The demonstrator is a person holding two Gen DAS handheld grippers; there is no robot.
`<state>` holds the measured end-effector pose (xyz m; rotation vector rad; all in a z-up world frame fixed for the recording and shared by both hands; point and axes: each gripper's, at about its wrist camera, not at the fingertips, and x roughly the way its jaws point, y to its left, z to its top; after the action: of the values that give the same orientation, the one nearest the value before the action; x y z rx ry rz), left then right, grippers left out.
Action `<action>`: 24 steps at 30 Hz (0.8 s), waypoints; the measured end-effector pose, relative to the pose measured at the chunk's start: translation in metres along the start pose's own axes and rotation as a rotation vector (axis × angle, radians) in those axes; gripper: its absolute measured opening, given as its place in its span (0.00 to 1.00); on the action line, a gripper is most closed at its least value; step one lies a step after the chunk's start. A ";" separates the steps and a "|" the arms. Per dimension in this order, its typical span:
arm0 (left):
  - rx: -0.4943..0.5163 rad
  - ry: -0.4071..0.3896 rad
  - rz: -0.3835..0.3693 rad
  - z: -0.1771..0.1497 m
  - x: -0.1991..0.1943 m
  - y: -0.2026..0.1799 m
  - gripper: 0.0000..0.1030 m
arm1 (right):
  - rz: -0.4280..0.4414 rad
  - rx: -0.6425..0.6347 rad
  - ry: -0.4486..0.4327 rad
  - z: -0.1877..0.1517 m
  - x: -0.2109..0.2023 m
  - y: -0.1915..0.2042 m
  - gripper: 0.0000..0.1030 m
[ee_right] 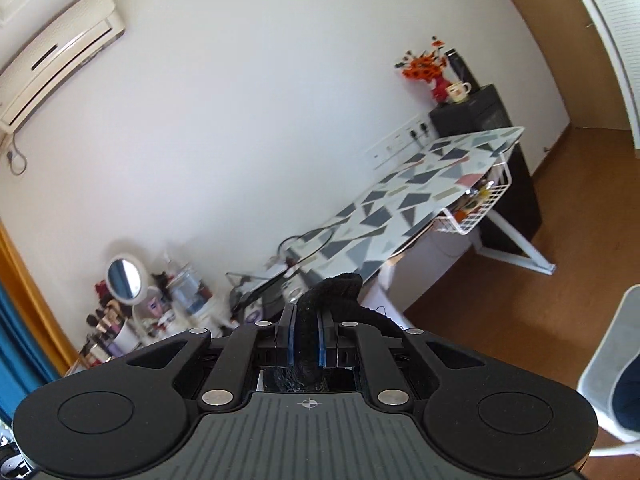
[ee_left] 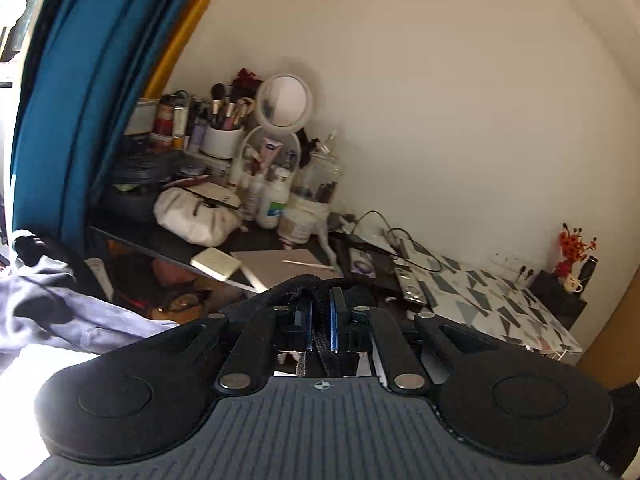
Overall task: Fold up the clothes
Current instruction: 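Lift the black sweatpants with both grippers and carry them to the patterned board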
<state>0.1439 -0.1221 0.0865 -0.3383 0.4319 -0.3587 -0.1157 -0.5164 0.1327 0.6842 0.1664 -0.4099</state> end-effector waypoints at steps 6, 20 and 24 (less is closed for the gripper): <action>-0.032 0.098 -0.132 -0.054 0.054 -0.132 0.08 | -0.085 -0.002 -0.074 0.076 -0.037 -0.108 0.09; 0.076 0.231 -0.319 -0.118 0.184 -0.315 0.08 | -0.224 0.052 -0.192 0.176 -0.018 -0.236 0.09; 0.034 0.261 -0.335 -0.122 0.251 -0.339 0.08 | -0.257 0.036 -0.195 0.204 0.041 -0.251 0.09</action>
<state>0.2111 -0.5523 0.0282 -0.3319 0.6259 -0.7410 -0.1811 -0.8360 0.1326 0.6560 0.0623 -0.7243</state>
